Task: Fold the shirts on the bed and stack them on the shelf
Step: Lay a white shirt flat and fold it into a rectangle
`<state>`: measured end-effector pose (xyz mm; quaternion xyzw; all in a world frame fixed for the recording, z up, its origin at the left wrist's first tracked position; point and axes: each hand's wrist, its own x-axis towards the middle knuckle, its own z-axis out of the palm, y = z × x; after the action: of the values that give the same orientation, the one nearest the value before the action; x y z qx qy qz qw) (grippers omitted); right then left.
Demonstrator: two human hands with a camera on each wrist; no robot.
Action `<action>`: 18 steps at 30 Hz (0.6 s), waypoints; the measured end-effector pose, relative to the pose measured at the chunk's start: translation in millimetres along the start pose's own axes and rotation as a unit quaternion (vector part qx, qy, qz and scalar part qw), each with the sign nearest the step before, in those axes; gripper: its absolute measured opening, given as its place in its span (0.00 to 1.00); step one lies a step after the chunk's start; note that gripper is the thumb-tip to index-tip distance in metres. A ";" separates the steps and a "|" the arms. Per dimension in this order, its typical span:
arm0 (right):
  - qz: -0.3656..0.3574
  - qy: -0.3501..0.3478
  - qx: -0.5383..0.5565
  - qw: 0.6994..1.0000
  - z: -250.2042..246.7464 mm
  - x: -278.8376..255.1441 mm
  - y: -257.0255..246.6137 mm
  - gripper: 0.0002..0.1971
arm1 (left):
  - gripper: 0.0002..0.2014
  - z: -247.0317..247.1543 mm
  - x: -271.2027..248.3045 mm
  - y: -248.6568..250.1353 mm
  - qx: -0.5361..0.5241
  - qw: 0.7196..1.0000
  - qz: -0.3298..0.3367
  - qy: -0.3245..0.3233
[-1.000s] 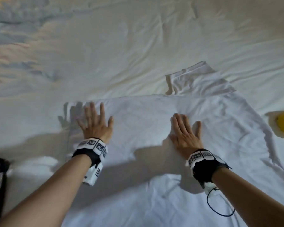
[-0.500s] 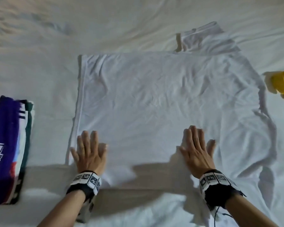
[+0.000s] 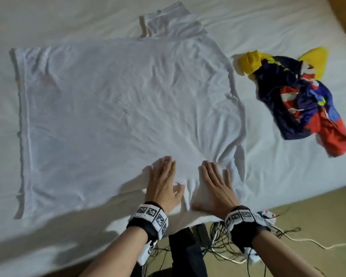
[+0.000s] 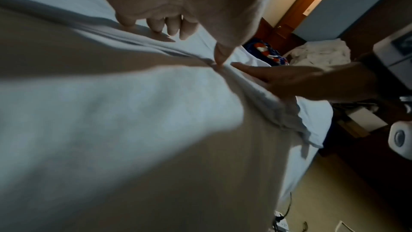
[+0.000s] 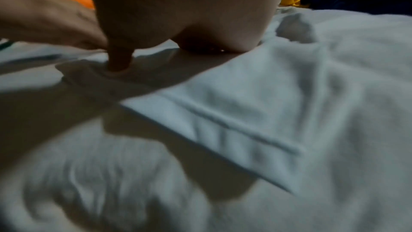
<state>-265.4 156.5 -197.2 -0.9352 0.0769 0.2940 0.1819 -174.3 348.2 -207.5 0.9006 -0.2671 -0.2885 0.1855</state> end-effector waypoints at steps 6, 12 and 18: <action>-0.051 -0.010 -0.051 0.997 13.1 -20.1 31.4 0.62 | 0.46 -0.4 -2.8 -17.9 0.062 0.998 -0.004 -0.007; -0.061 0.126 0.056 0.989 2.7 -16.6 45.2 0.48 | 0.33 -3.5 -2.5 -47.2 0.087 0.993 0.028 0.077; 0.077 0.328 0.168 0.927 -72.2 5.4 53.5 0.16 | 0.17 -40.1 5.5 -43.5 -0.025 0.972 0.073 0.224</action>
<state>-236.7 79.2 -161.1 -0.9263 0.2525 -0.0328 0.2776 -129.4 386.6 -200.4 0.9154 -0.2762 -0.0720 0.2838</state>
